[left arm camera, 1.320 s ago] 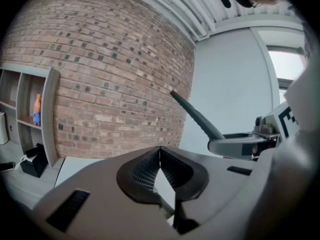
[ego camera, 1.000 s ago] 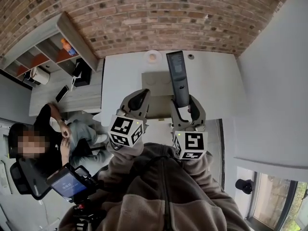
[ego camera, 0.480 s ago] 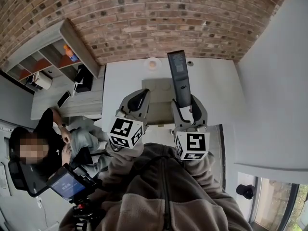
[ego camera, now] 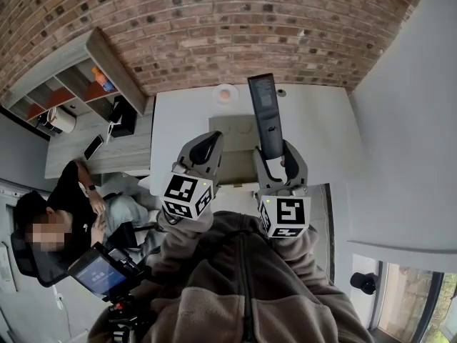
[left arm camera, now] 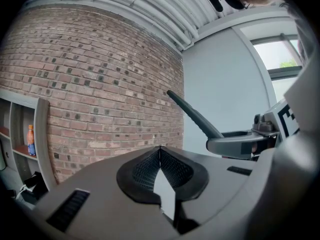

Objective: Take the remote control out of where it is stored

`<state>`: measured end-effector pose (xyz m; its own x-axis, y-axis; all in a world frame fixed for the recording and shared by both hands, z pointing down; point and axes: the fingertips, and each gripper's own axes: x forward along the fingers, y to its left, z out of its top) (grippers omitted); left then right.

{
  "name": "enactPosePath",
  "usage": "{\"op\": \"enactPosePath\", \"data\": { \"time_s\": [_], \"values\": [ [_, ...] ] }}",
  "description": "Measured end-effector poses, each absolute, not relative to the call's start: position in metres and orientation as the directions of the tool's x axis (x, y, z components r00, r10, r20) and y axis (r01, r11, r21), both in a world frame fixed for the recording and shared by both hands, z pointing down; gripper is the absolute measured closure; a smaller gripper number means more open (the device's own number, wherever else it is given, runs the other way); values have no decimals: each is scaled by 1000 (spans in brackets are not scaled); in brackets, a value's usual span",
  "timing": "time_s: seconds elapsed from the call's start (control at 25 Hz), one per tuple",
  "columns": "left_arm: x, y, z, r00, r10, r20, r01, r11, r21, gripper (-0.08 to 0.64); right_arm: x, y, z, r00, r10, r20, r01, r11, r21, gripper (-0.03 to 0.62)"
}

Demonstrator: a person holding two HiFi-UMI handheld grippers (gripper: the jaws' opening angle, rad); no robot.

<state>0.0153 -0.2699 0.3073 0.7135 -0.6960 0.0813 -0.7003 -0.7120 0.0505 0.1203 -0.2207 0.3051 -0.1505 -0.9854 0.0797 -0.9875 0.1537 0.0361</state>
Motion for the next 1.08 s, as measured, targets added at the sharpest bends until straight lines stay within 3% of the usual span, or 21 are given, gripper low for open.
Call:
{"op": "enactPosePath", "data": {
  "time_s": [1.08],
  "values": [
    [7, -270, 317, 718, -690, 88, -695, -715, 71, 554, 110, -218, 314, -145, -985, 96, -988, 150, 47, 349]
  ]
}}
